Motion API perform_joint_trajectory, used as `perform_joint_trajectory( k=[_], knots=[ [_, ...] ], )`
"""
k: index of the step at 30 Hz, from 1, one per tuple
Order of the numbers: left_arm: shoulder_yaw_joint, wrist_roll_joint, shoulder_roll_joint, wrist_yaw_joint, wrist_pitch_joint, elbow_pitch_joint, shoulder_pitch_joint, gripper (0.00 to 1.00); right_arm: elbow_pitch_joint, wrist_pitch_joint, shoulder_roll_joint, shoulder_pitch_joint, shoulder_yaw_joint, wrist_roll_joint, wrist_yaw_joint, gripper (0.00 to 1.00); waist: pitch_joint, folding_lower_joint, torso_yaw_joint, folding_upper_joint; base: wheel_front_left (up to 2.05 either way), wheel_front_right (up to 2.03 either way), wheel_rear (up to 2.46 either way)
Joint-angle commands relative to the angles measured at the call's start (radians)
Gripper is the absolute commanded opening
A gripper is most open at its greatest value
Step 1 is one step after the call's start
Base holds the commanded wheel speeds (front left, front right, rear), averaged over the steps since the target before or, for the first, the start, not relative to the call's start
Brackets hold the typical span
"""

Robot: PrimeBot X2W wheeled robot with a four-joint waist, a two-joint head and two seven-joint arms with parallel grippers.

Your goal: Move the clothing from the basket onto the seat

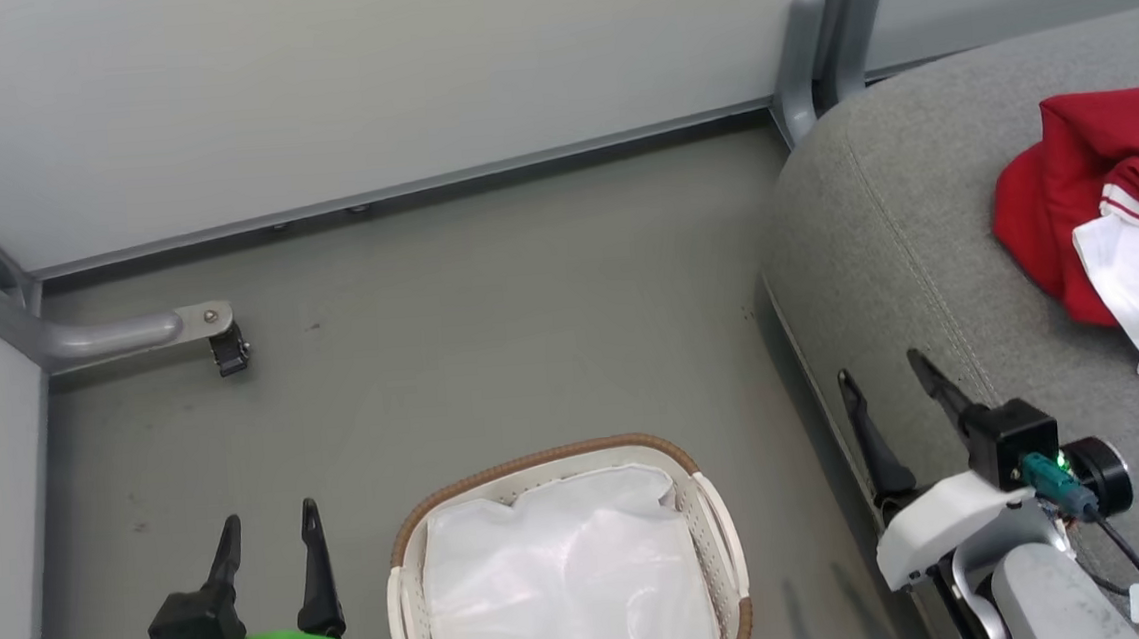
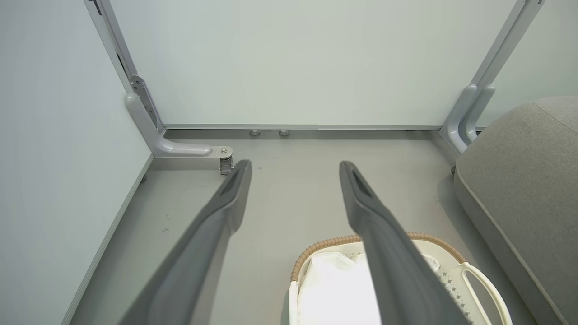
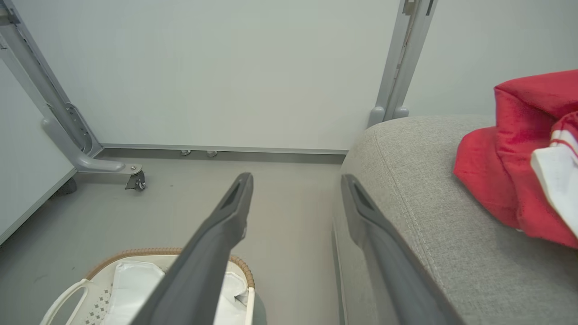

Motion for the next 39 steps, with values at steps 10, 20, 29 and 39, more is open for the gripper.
perform_joint_trajectory(
  k=[10, 20, 29, 39],
  knots=[
    [0.040, -0.037, 0.003, -0.041, -0.001, -0.017, 0.103, 1.00, 0.022, -0.002, 0.016, 0.108, 0.000, 0.014, -0.001, 1.00, -0.098, 0.0001, 0.042, 0.0000, 0.00, 0.00, 0.00],
    [0.049, -0.126, -0.004, -0.055, 0.025, 0.003, 0.088, 0.00, 0.042, 0.022, 0.026, 0.105, -0.011, 0.082, 0.000, 0.00, -0.101, 0.0001, 0.038, 0.0000, 0.00, 0.00, 0.00],
    [0.058, -0.287, -0.003, -0.060, 0.066, -0.019, 0.072, 0.00, 0.017, 0.066, 0.026, 0.106, -0.035, 0.259, 0.000, 0.00, -0.102, 0.0001, 0.035, 0.0000, 0.00, 0.00, 0.00],
    [0.068, -0.444, -0.002, -0.063, 0.107, -0.038, 0.054, 0.00, -0.006, 0.108, 0.026, 0.106, -0.059, 0.432, 0.000, 0.00, -0.103, 0.0001, 0.031, 0.0000, 0.00, 0.00, 0.00]
  ],
)
